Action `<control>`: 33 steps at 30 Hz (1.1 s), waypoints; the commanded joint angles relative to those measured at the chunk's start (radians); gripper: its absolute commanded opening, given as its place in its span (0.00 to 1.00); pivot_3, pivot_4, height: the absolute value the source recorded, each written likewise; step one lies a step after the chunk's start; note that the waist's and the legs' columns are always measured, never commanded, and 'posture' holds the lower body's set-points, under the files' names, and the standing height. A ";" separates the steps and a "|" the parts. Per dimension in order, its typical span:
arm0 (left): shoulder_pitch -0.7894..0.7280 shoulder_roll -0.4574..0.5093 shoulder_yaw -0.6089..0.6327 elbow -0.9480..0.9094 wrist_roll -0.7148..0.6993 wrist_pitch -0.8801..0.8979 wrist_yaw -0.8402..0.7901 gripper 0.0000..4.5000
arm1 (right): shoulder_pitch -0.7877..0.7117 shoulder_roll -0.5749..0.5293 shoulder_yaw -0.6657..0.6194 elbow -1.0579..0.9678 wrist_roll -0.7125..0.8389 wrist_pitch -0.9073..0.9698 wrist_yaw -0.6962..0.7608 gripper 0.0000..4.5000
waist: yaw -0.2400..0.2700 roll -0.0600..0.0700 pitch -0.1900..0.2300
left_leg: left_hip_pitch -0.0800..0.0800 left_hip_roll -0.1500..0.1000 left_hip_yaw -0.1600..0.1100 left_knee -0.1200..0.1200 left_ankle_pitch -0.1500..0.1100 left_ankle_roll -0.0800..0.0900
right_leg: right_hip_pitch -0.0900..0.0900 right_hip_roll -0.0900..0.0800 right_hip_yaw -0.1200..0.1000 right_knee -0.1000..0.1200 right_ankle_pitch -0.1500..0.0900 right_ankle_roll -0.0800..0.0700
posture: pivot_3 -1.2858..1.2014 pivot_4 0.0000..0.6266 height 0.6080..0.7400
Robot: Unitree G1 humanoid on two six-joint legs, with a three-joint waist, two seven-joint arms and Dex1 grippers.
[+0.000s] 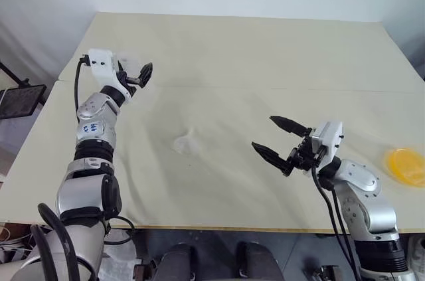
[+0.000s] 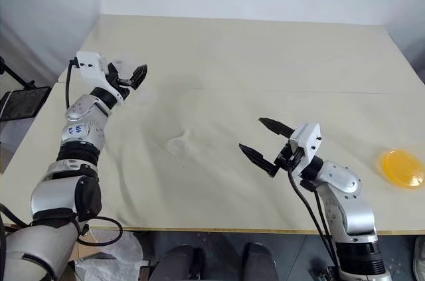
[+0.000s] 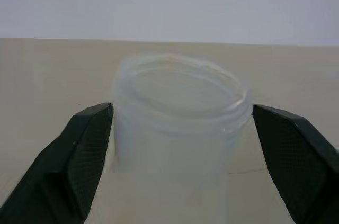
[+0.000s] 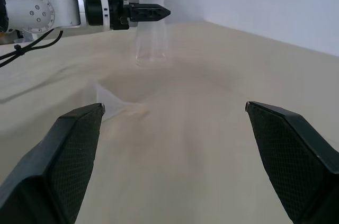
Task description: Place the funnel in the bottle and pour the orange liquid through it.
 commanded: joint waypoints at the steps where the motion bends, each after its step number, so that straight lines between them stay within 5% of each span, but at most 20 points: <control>1: -0.026 0.017 0.000 -0.004 0.006 -0.062 -0.026 0.67 | 0.015 0.011 -0.005 -0.025 -0.008 -0.036 -0.009 1.00 | 0.000 0.000 0.000 | 0.000 0.000 0.000 0.000 0.000 0.000 | 0.000 0.000 0.000 0.000 0.000 0.000 | 0.52 0.24 1.00; 3: -0.030 0.017 0.008 -0.008 -0.001 -0.090 -0.038 0.54 | 0.025 0.013 -0.005 -0.025 -0.015 -0.045 -0.013 1.00 | 0.000 0.000 0.000 | 0.000 0.000 0.000 0.000 0.000 0.000 | 0.000 0.000 0.000 0.000 0.000 0.000 | 0.52 0.24 1.00; 11: -0.038 -0.035 -0.019 -0.137 -0.062 -0.095 -0.224 0.53 | 0.087 -0.005 -0.032 -0.055 -0.024 -0.055 -0.026 1.00 | 0.008 0.000 0.000 | -0.001 0.000 0.000 0.001 0.000 0.000 | 0.000 0.000 0.000 0.000 0.000 0.000 | 0.52 0.24 1.00; 21: 0.028 -0.254 -0.342 -0.413 -0.041 0.076 -0.607 0.53 | 0.348 -0.088 -0.246 -0.271 0.042 0.006 -0.089 1.00 | 0.015 0.000 0.000 | -0.003 -0.003 -0.001 0.001 0.000 0.001 | 0.000 0.000 -0.002 -0.002 0.000 0.001 | 0.52 0.24 1.00; 27: 0.046 -0.335 -0.442 -0.376 0.024 0.006 -0.649 0.53 | 0.594 -0.084 -0.385 -0.431 0.095 0.044 -0.118 1.00 | 0.009 0.000 0.000 | -0.001 0.000 0.002 0.001 0.002 -0.001 | 0.000 0.004 0.000 -0.003 0.000 0.000 | 0.52 0.24 1.00; 33: 0.042 -0.384 -0.462 -0.284 0.076 -0.070 -0.607 0.53 | 0.685 -0.044 -0.368 -0.538 0.096 0.054 -0.182 1.00 | 0.013 0.000 0.000 | 0.000 0.001 0.005 0.001 0.002 0.000 | 0.000 0.002 0.004 -0.003 0.000 0.000 | 0.52 0.24 1.00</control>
